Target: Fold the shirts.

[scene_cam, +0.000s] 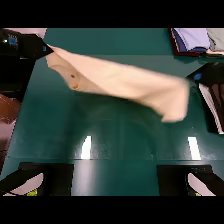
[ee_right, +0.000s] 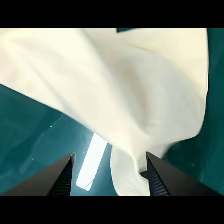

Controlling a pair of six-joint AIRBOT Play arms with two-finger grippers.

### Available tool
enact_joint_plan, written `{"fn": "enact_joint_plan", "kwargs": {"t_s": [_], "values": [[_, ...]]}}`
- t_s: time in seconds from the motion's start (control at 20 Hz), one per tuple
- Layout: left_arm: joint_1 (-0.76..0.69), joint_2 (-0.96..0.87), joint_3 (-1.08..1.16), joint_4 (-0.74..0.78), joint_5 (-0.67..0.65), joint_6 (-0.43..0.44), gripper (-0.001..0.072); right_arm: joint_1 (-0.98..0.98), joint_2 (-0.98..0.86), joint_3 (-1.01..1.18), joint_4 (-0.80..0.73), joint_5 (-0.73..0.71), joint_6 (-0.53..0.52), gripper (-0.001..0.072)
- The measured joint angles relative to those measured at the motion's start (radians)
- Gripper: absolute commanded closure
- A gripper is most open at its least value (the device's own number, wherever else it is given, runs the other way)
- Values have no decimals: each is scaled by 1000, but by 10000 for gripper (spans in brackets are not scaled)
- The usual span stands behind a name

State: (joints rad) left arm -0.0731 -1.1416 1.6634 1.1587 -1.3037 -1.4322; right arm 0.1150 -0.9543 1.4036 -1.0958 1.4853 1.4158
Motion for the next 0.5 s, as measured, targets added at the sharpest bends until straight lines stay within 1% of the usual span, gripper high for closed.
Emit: {"fn": "enact_joint_plan", "kwargs": {"t_s": [0.15,0.25,0.45,0.5], "values": [[0,-14,-9,32,-8,0,681,0,1,-74,1,-17,0,191],[0,-26,-12,47,-10,0,680,-22,-33,-108,1,-28,0,199],[0,-48,-19,64,-13,0,680,-48,-182,-146,5,-95,-35,204],[0,-54,-20,64,-13,0,680,-48,-231,-150,13,-120,-49,234]]}}
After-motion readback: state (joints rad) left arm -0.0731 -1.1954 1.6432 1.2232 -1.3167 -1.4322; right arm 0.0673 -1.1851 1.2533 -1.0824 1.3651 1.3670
